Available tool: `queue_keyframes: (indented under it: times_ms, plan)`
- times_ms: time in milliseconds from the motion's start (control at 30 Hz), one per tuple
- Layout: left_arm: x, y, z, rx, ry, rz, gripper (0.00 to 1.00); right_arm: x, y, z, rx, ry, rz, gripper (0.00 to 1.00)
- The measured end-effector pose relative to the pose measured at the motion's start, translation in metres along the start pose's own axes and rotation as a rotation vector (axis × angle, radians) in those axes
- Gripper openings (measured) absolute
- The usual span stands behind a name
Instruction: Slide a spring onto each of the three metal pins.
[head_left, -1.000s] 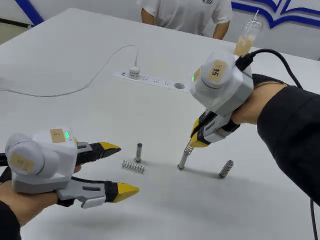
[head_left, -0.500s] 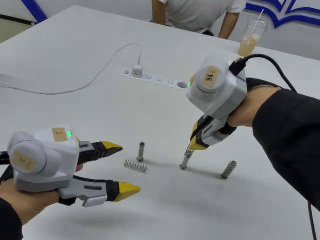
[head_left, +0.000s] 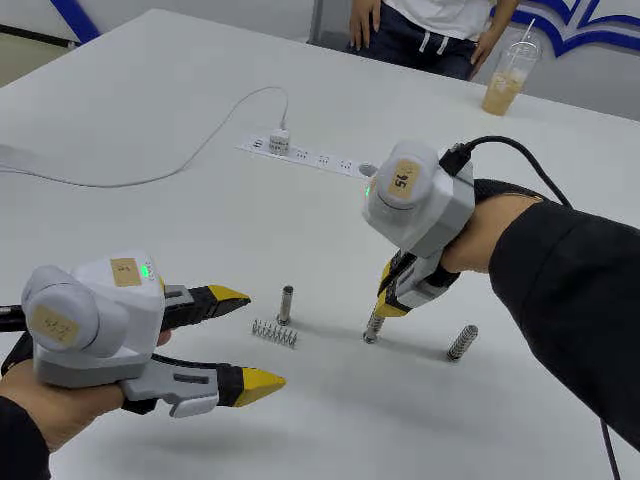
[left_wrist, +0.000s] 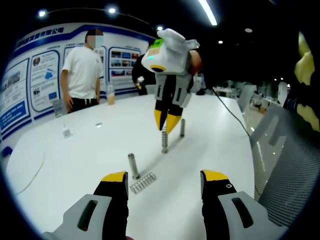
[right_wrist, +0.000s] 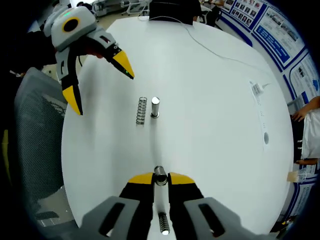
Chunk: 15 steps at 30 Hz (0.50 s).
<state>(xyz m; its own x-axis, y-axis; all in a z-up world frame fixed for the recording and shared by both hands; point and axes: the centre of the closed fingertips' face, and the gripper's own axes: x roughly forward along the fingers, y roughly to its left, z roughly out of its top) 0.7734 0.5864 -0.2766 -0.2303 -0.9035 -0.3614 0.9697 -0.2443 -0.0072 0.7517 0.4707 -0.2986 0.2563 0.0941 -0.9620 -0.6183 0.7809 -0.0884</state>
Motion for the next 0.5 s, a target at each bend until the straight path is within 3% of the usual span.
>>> queue_keyframes:
  times_ms: [500]
  plan:
    - [0.002,0.001,-0.002,-0.007,-0.001,0.0,0.59,0.015,0.001,-0.005,0.025,0.011,-0.002,0.12]
